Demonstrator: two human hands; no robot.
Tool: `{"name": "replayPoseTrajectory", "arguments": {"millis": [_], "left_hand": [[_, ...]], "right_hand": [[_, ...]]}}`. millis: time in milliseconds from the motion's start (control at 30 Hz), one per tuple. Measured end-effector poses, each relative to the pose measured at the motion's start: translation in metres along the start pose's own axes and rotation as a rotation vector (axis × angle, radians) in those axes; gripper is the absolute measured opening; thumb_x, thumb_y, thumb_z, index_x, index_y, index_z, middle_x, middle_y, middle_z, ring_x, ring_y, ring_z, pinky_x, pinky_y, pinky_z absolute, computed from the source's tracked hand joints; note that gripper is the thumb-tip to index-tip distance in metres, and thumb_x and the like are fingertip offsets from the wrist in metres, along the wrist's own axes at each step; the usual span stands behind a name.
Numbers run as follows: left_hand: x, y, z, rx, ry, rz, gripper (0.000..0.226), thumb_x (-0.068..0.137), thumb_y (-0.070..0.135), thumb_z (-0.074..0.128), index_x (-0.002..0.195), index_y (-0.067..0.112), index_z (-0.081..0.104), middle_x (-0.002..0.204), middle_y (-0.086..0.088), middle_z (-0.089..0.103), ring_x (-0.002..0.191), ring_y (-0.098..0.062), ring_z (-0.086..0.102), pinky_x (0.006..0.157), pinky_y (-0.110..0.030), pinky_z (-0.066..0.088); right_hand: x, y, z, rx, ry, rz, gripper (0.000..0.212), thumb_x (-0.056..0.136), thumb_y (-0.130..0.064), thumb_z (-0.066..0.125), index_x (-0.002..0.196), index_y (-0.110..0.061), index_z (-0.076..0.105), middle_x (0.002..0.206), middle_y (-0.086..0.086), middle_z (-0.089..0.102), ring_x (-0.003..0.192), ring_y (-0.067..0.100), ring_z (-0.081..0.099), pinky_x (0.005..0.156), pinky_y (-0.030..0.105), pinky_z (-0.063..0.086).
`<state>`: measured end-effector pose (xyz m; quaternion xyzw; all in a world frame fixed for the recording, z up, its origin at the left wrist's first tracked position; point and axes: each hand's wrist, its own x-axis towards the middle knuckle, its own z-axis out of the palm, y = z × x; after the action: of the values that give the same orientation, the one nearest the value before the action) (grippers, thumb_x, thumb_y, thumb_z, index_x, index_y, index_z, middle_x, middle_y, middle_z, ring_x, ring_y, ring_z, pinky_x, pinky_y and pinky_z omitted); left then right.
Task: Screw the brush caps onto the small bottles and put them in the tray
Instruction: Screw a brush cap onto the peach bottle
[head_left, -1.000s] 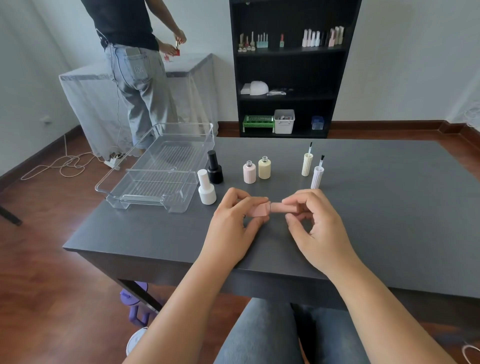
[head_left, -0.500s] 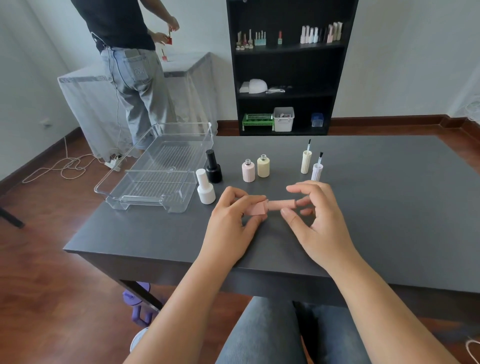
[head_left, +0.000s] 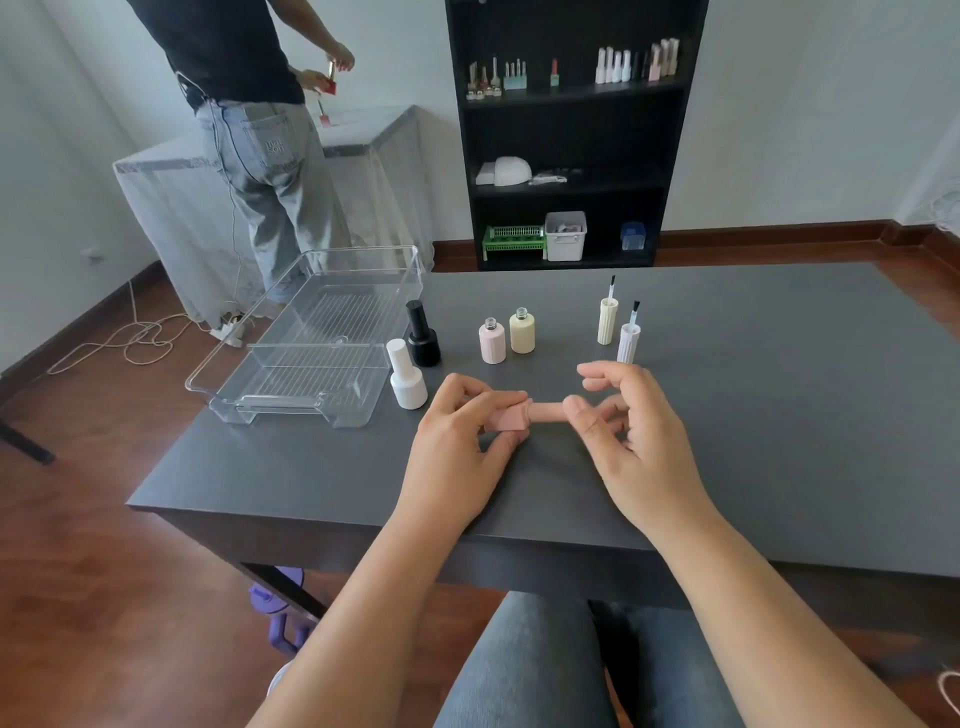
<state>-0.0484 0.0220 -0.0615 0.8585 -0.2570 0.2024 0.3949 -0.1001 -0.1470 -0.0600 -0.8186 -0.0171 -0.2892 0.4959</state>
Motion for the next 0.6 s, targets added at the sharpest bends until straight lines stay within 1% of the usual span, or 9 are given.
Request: {"name": "replayPoseTrajectory", "arguments": {"millis": [67, 167, 267, 333, 400, 467, 500, 567, 600], "left_hand": [[0.0002, -0.0001, 0.0001, 0.001, 0.0, -0.005, 0.029, 0.078, 0.014, 0.078, 0.104, 0.025, 0.074, 0.096, 0.004, 0.055, 0.08, -0.003, 0.053, 0.068, -0.004, 0.039], [-0.0003, -0.0001, 0.0, 0.006, -0.013, 0.002, 0.029, 0.078, 0.014, 0.078, 0.105, 0.025, 0.074, 0.096, 0.005, 0.054, 0.08, -0.003, 0.053, 0.068, -0.005, 0.04], [-0.0011, 0.0005, -0.0007, 0.004, -0.024, 0.006, 0.03, 0.078, 0.012, 0.078, 0.104, 0.025, 0.074, 0.097, 0.005, 0.054, 0.083, -0.004, 0.054, 0.067, -0.01, 0.043], [-0.0017, 0.0013, -0.0008, 0.003, -0.032, 0.017, 0.03, 0.078, 0.011, 0.077, 0.104, 0.025, 0.074, 0.098, 0.005, 0.053, 0.083, -0.005, 0.053, 0.067, -0.013, 0.044], [-0.0017, 0.002, -0.0006, 0.001, -0.036, 0.024, 0.03, 0.078, 0.011, 0.077, 0.104, 0.025, 0.074, 0.097, 0.005, 0.053, 0.082, -0.006, 0.053, 0.068, -0.014, 0.045], [-0.0013, 0.0018, -0.0007, 0.005, -0.026, 0.023, 0.029, 0.078, 0.012, 0.078, 0.104, 0.024, 0.074, 0.096, 0.004, 0.054, 0.081, -0.006, 0.054, 0.068, -0.011, 0.043], [-0.001, 0.0015, -0.001, 0.006, -0.019, 0.019, 0.029, 0.078, 0.013, 0.078, 0.104, 0.024, 0.074, 0.096, 0.005, 0.054, 0.08, -0.006, 0.054, 0.068, -0.009, 0.042], [-0.0005, 0.0006, -0.0012, 0.004, -0.013, 0.01, 0.029, 0.078, 0.013, 0.078, 0.104, 0.024, 0.074, 0.096, 0.004, 0.054, 0.08, -0.006, 0.055, 0.067, -0.009, 0.043], [-0.0005, 0.0001, -0.001, 0.001, -0.015, 0.008, 0.03, 0.078, 0.012, 0.078, 0.104, 0.024, 0.074, 0.096, 0.004, 0.054, 0.08, -0.006, 0.055, 0.067, -0.01, 0.044]], "right_hand": [[-0.0012, -0.0006, -0.0003, -0.058, -0.042, -0.086, 0.03, 0.084, -0.007, 0.069, 0.11, -0.019, 0.06, 0.107, -0.002, 0.056, 0.084, 0.012, 0.058, 0.075, 0.019, 0.047], [-0.0017, -0.0005, 0.0014, -0.147, -0.075, -0.172, 0.025, 0.08, 0.005, 0.068, 0.098, -0.012, 0.067, 0.095, -0.002, 0.06, 0.084, 0.013, 0.059, 0.075, 0.02, 0.048], [-0.002, 0.0002, 0.0005, -0.166, -0.063, -0.079, 0.012, 0.086, -0.008, 0.067, 0.092, -0.018, 0.067, 0.081, -0.017, 0.06, 0.075, 0.012, 0.058, 0.069, 0.021, 0.046], [-0.0019, 0.0021, 0.0003, -0.154, -0.075, 0.0, 0.005, 0.092, -0.018, 0.062, 0.092, -0.022, 0.065, 0.073, -0.013, 0.063, 0.071, 0.012, 0.059, 0.064, 0.022, 0.045], [-0.0011, 0.0027, 0.0008, -0.116, -0.068, 0.038, 0.01, 0.096, -0.025, 0.054, 0.09, -0.024, 0.062, 0.067, -0.004, 0.064, 0.064, 0.013, 0.059, 0.059, 0.019, 0.042], [0.0, 0.0016, 0.0016, -0.073, -0.05, 0.042, 0.009, 0.096, -0.029, 0.054, 0.089, -0.027, 0.06, 0.072, -0.003, 0.064, 0.064, 0.012, 0.056, 0.057, 0.012, 0.039], [0.0004, 0.0006, 0.0019, -0.064, -0.049, 0.031, 0.004, 0.094, -0.029, 0.058, 0.092, -0.027, 0.061, 0.08, -0.005, 0.064, 0.067, 0.011, 0.054, 0.06, 0.01, 0.039], [-0.0005, -0.001, 0.0024, -0.099, -0.073, -0.016, 0.013, 0.087, -0.02, 0.068, 0.1, -0.022, 0.064, 0.093, -0.007, 0.061, 0.074, 0.007, 0.054, 0.068, 0.007, 0.039], [-0.0015, -0.0006, 0.0026, -0.135, -0.095, -0.048, 0.018, 0.084, -0.014, 0.07, 0.101, -0.019, 0.065, 0.095, -0.007, 0.06, 0.078, 0.006, 0.055, 0.07, 0.007, 0.039]]}}
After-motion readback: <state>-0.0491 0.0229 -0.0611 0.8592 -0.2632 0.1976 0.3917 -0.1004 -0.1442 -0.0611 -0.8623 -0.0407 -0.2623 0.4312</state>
